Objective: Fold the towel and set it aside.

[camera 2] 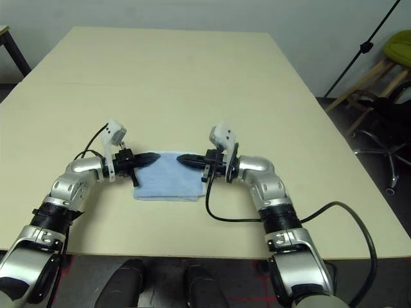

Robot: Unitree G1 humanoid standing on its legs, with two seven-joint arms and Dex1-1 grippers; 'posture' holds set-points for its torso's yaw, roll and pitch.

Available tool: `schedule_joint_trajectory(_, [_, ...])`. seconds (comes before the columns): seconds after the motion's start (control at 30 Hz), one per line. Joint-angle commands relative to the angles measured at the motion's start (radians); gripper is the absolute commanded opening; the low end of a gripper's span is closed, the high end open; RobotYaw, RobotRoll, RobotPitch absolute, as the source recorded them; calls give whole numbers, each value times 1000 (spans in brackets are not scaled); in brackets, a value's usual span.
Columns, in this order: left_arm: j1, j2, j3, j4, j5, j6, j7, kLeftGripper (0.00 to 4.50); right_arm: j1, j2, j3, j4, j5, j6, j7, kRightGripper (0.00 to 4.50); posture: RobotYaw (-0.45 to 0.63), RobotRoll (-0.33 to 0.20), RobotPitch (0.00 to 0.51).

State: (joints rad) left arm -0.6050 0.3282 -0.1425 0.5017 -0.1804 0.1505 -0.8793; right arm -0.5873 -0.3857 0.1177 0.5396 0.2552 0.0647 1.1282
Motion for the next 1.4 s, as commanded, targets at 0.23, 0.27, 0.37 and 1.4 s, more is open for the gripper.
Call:
schedule_joint_trajectory(0.23, [101,-11,3,-106,-10,40,-9,0,23,23,-44,21,33,54,-20,64,130,0,138])
schedule_joint_trajectory(0.27, [104,-4,23,-147,-38,61,-17,176,18,18,-85,-23,86,139,-39,220,130,0,138])
schedule_joint_trajectory(0.37, [116,28,91,-276,-143,167,-41,885,23,-35,-180,-160,203,372,-93,974,130,0,143])
schedule_joint_trajectory(1.4, [291,384,203,-594,-376,227,-357,4500,-172,-58,-202,-152,459,1550,-500,3919,185,0,146])
